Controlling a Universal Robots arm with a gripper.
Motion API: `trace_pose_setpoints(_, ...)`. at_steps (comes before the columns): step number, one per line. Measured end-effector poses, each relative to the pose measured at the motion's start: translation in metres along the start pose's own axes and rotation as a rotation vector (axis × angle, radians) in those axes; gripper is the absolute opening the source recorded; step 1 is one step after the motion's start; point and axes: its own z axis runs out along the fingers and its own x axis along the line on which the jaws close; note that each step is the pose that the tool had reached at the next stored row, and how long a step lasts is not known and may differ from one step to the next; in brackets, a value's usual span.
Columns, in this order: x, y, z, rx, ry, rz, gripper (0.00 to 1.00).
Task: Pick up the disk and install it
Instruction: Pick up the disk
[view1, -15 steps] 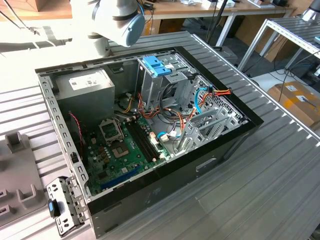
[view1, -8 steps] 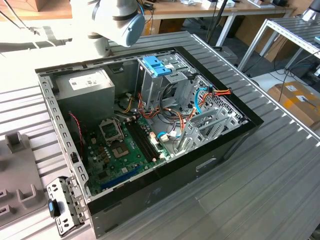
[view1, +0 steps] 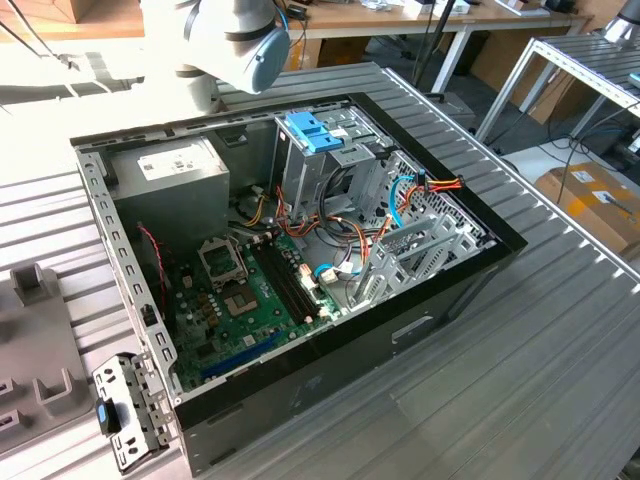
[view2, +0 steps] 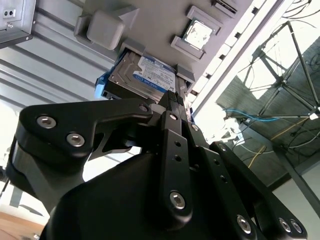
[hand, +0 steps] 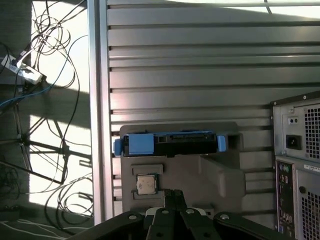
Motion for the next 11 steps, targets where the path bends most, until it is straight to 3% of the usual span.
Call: trace_pose_setpoints(11,0.0,0.0,0.0,-0.0031,0.0019,-0.077,0.11)
